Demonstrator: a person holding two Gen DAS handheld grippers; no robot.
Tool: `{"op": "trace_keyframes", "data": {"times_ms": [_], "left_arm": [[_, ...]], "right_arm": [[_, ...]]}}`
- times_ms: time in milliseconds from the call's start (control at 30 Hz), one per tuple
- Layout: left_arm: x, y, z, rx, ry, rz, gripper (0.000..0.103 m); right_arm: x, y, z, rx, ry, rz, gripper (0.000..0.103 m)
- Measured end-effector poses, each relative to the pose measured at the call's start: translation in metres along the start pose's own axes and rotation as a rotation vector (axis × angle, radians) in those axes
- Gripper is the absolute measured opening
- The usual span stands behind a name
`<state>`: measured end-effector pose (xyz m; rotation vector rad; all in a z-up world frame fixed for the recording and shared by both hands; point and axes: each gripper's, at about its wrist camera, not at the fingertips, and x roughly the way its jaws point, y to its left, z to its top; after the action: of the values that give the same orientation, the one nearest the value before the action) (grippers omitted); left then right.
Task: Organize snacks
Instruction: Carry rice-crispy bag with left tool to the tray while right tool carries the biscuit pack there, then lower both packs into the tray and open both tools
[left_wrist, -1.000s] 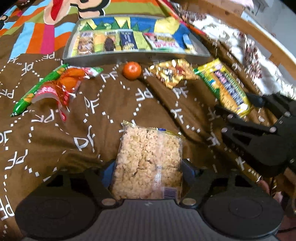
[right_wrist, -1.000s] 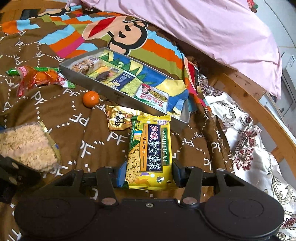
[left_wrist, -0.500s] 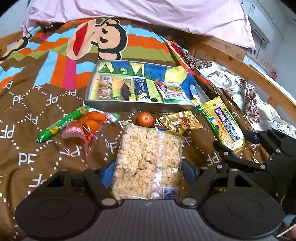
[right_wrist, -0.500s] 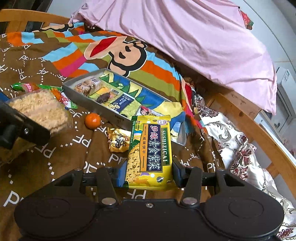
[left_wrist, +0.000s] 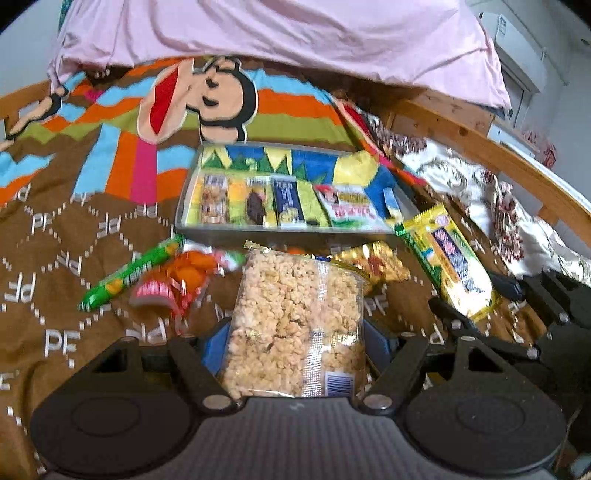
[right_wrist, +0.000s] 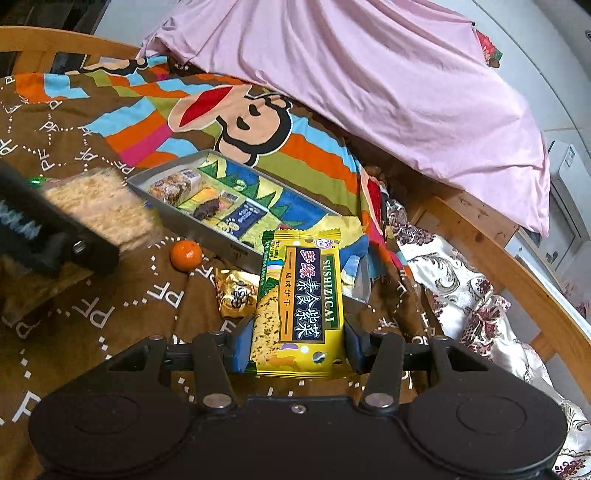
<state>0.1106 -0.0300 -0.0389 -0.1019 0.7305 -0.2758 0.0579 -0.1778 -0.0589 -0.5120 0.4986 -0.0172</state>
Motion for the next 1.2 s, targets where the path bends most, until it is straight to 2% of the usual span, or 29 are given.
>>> {"op": "trace_keyframes", "data": {"times_ms": [267,600,933,1200], "left_arm": [[0.013,0.004,0.033,-0.036,-0.107,0.009,0.077],[0.069,0.022,0.092,-0.074,-0.214,0.062,0.077],[0.138,0.032,0.117,-0.057,-0.211,0.070,0.077],[0.174,0.040,0.120,-0.071,-0.144,0.075,0.077]], "right_arm": [[0.018,-0.002,0.017,-0.034,-0.080,-0.022,0.051],[0.084,-0.012,0.050,-0.013,-0.124,-0.029,0.051],[0.162,-0.011,0.072,0.093,-0.083,0.008,0.051],[0.206,-0.013,0.069,0.173,0.011,0.045,0.051]]}}
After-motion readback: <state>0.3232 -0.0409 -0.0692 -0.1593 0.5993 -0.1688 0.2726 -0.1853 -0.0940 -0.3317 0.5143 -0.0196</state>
